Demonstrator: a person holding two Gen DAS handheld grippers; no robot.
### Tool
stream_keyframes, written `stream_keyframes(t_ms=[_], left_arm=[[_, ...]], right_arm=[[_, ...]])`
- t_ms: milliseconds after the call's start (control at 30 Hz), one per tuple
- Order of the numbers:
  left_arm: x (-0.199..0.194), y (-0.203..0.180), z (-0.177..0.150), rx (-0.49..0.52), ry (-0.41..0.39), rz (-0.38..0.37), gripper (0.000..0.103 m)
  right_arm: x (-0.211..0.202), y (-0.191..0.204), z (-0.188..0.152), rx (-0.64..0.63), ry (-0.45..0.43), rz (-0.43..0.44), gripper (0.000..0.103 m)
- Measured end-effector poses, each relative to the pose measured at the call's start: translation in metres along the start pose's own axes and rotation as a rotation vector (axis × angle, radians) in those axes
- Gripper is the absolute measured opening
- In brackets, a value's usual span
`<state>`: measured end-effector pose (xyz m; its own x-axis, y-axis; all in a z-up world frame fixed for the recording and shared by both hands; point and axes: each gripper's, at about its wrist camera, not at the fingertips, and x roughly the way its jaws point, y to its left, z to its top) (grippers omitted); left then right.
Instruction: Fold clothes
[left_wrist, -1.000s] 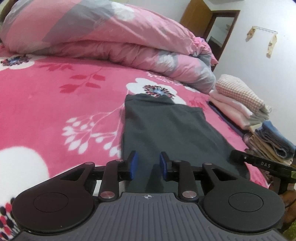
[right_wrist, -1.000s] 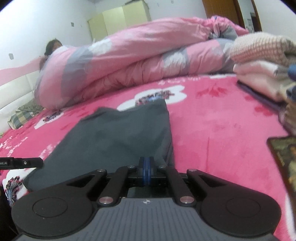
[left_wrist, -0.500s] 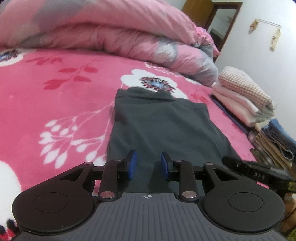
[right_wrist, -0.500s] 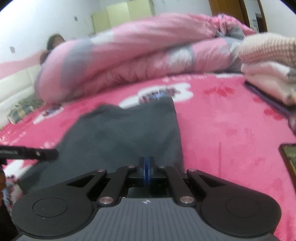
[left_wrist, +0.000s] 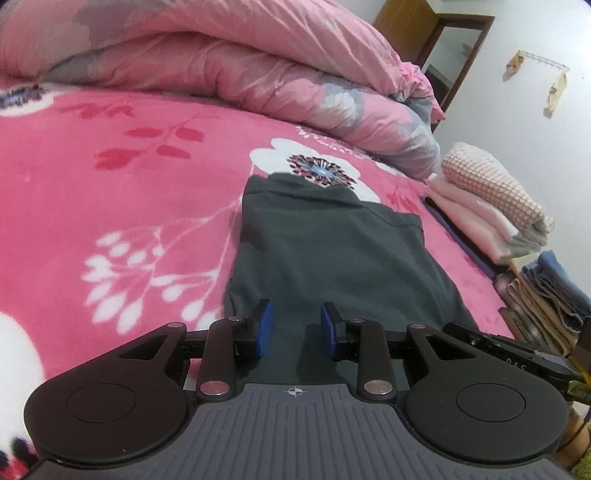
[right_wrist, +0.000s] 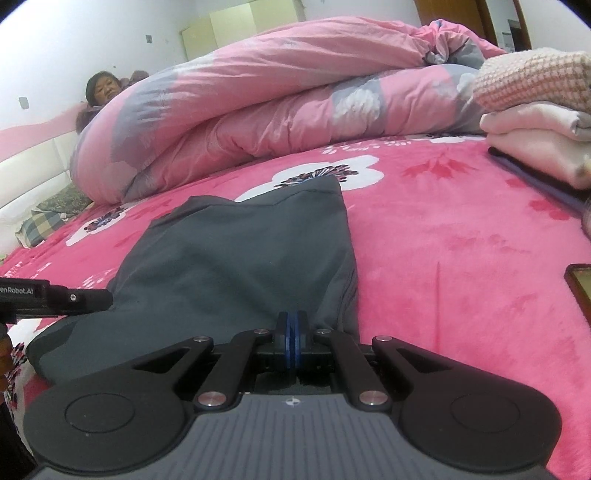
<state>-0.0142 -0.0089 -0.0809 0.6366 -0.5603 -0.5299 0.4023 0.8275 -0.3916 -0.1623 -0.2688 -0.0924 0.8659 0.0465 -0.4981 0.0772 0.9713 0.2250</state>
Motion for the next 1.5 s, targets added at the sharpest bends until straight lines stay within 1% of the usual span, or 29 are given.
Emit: stream_keyframes(t_ms=[100,467,633,800,900,1000,1100,1167,1233,1300,1400,1500], left_arm=[[-0.008,-0.004,0.005,0.018,-0.018,0.005,0.032],[-0.011,-0.026,0.018,0.080,-0.031,0.010,0.036],[0.009,-0.036,0.023,0.123,0.008,0.045,0.036],[0.034,-0.040,0.029,0.147,0.031,0.060,0.036],[0.048,-0.039,0.031,0.150,0.052,0.067,0.037],[0.057,-0.036,0.034,0.127,0.071,0.080,0.036],[0.057,-0.035,0.036,0.114,0.066,0.073,0.037],[0.057,-0.035,0.037,0.112,0.060,0.069,0.037],[0.059,-0.033,0.040,0.103,0.060,0.067,0.037],[0.062,-0.031,0.044,0.094,0.064,0.068,0.037],[0.068,-0.027,0.051,0.085,0.070,0.069,0.037],[0.075,-0.023,0.060,0.081,0.071,0.065,0.037]], right_arm=[[0.000,-0.001,0.000,0.003,-0.001,0.003,0.001],[0.001,-0.003,-0.002,0.035,-0.002,0.019,0.001],[0.001,-0.003,-0.001,0.034,0.003,0.019,0.001],[0.001,-0.001,0.000,0.027,0.013,0.013,0.001],[0.002,0.001,0.004,0.002,0.033,0.006,0.001],[0.004,0.003,0.014,-0.026,0.078,0.002,0.002],[0.001,0.006,0.030,-0.041,0.120,-0.011,0.003],[-0.002,0.011,0.043,-0.066,0.111,-0.017,0.005],[-0.001,0.018,0.056,-0.099,0.095,-0.011,0.009],[0.003,0.025,0.067,-0.125,0.084,0.001,0.012],[0.018,0.034,0.078,-0.154,0.098,0.012,0.012],[0.038,0.039,0.085,-0.173,0.133,0.023,0.012]])
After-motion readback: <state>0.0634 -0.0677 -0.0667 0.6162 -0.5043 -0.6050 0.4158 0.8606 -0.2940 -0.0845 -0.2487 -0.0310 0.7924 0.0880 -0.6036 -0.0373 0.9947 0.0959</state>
